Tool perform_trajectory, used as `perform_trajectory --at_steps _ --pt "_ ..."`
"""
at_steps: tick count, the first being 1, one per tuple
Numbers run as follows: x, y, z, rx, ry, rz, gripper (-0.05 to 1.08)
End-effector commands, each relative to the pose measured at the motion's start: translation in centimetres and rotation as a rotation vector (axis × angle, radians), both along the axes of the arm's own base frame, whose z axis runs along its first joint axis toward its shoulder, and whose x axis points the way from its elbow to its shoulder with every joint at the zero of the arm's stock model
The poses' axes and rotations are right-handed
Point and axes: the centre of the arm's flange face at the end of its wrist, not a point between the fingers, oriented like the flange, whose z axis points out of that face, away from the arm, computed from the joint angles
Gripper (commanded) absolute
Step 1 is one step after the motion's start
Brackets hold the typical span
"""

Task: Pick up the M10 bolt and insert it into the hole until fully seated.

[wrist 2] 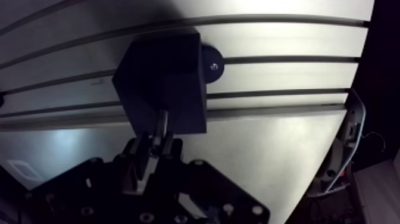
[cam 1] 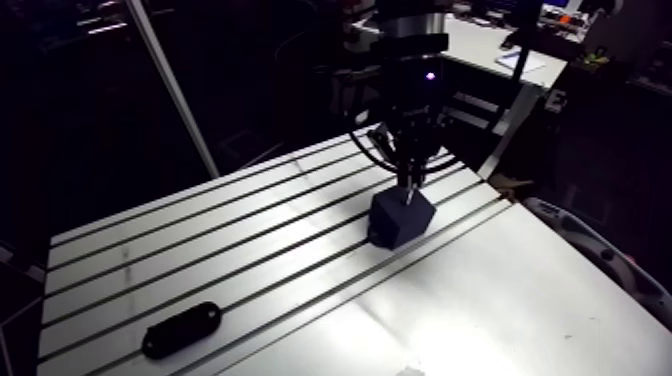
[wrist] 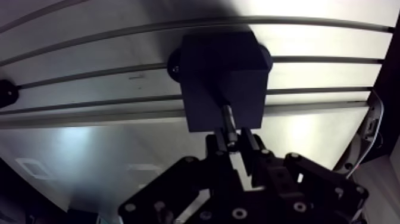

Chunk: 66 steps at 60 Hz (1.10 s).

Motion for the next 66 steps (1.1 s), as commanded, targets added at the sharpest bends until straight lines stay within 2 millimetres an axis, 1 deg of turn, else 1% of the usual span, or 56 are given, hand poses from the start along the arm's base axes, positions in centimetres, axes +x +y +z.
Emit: perform_trajectory --at_steps 1,66 --pt "-0.05 0.03 -0.04 0.000 0.001 0.000 1.07" --pt "-0.09 0.03 0.34 0.002 0.007 -0.001 1.07"
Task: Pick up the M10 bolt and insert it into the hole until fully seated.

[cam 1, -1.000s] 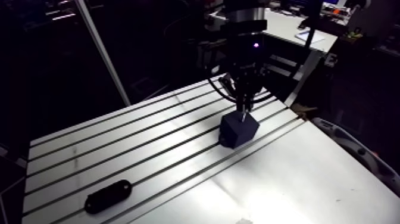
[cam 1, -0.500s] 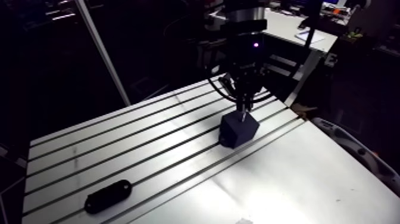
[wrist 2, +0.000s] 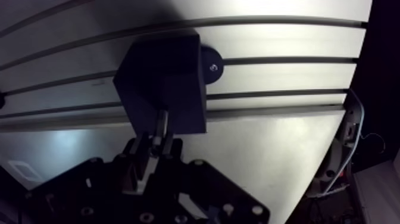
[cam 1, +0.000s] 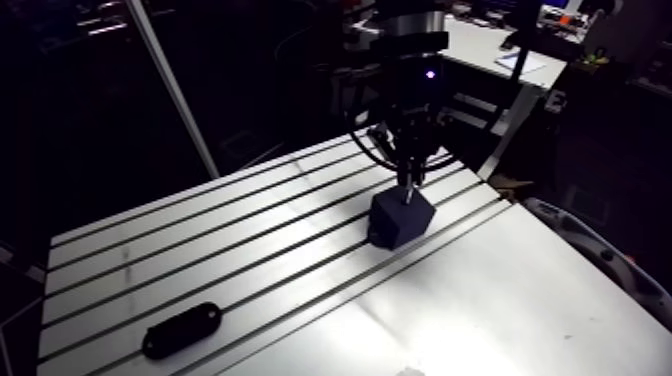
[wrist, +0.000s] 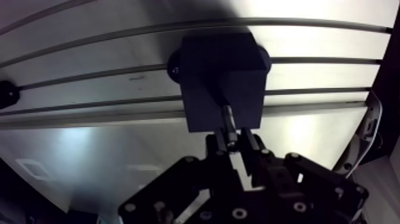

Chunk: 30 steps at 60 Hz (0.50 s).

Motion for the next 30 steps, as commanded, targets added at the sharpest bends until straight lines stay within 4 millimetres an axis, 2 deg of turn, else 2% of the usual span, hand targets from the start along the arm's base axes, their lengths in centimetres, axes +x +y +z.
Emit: perform_trajectory --at_steps 1,30 --pt "0.01 0.00 0.05 0.001 0.000 0.000 1.07" --pt "0.06 -0.03 -0.15 0.000 -0.003 -0.001 1.07"
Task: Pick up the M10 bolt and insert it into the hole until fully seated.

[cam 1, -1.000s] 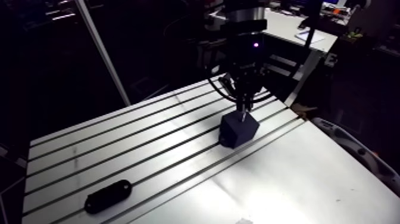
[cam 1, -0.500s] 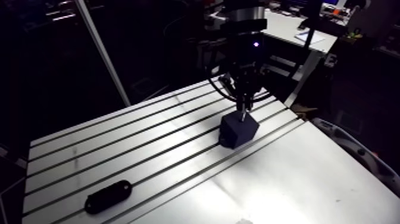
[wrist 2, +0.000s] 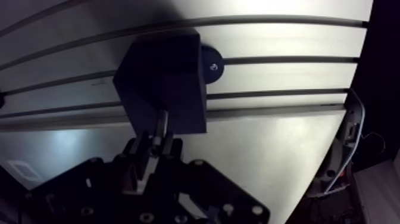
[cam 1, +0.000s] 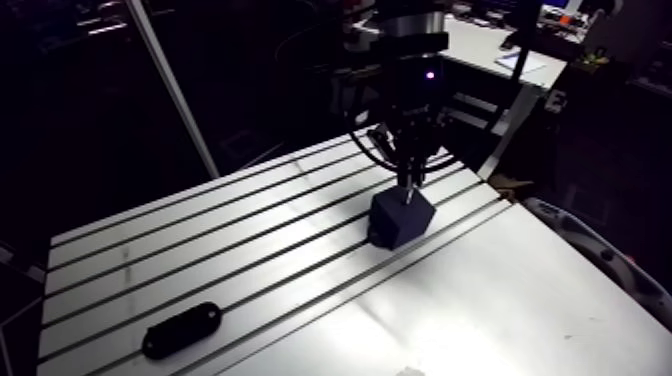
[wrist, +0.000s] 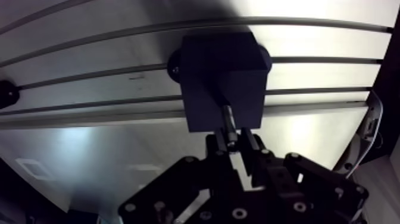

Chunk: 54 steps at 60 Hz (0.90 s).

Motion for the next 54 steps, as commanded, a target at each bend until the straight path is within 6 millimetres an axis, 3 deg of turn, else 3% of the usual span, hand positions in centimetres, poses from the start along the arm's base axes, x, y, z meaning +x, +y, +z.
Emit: perform_trajectory --at_steps 1,54 --pt "0.01 -0.01 -0.04 0.000 0.000 -0.001 1.07" --pt "0.02 -0.10 -0.14 0.001 0.001 0.001 1.07"
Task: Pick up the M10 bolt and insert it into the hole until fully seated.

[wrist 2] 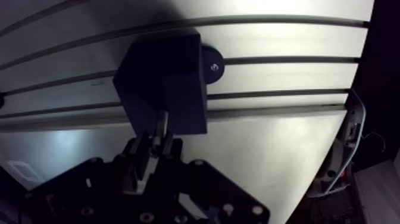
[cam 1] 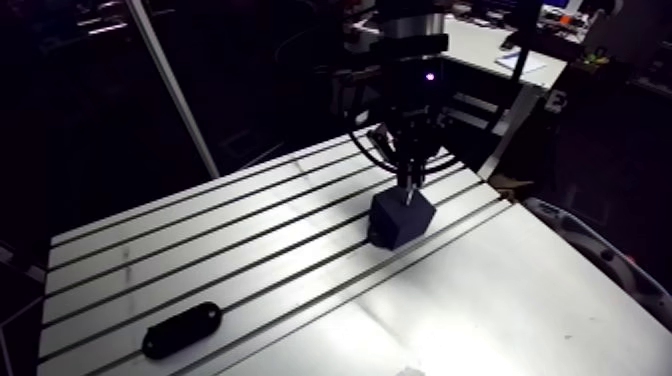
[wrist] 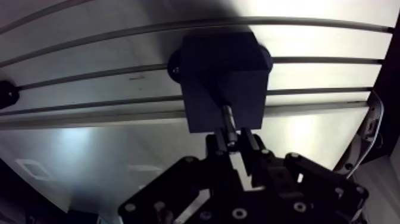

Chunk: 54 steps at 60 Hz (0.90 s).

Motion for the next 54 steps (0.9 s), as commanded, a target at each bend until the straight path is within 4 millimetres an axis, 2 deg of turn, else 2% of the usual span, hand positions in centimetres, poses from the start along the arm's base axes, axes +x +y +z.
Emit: perform_trajectory --at_steps 1,54 --pt "-0.03 -0.03 0.00 0.001 0.001 0.001 1.07" --pt "0.03 -0.08 0.34 0.004 0.005 0.000 1.07"
